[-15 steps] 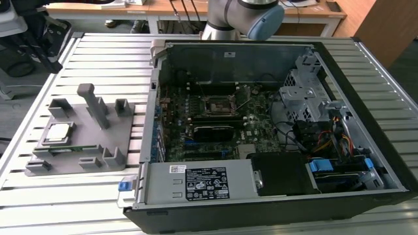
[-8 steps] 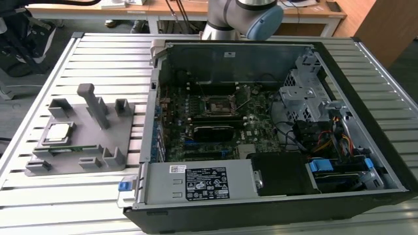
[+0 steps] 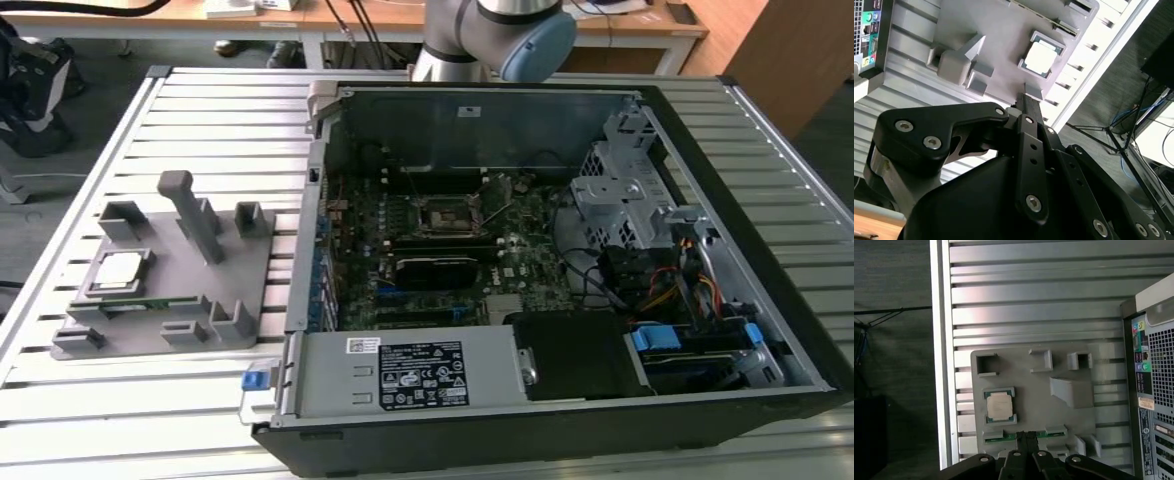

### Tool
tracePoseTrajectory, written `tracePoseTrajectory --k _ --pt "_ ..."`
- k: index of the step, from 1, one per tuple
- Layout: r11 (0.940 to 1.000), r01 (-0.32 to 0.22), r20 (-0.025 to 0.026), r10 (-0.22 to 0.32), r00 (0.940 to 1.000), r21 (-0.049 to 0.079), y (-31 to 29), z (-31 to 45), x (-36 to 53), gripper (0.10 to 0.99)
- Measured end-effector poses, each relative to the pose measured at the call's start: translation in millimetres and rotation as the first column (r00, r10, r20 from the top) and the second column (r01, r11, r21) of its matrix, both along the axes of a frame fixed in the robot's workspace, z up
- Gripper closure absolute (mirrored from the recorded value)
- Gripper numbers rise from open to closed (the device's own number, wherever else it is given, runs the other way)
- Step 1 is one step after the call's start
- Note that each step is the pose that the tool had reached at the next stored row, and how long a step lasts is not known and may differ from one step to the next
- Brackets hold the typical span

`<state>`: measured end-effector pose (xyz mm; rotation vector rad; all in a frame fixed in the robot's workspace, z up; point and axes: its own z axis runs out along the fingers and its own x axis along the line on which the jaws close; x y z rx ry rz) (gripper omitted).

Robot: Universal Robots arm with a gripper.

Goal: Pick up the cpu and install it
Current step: 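Reach for the cpu, then pick up the cpu and move it towards the insertion slot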

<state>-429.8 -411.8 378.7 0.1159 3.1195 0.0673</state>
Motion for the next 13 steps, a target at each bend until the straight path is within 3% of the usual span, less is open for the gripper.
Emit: tracePoseTrajectory --k 6,13 --pt "1.0000 0.000 -0.0001 0.000 1.0000 0.000 0.0 -1.4 -17.0 0.980" --pt "1.0000 0.000 0.0000 0.000 1.0000 0.000 -0.1 -2.6 -27.0 0.980"
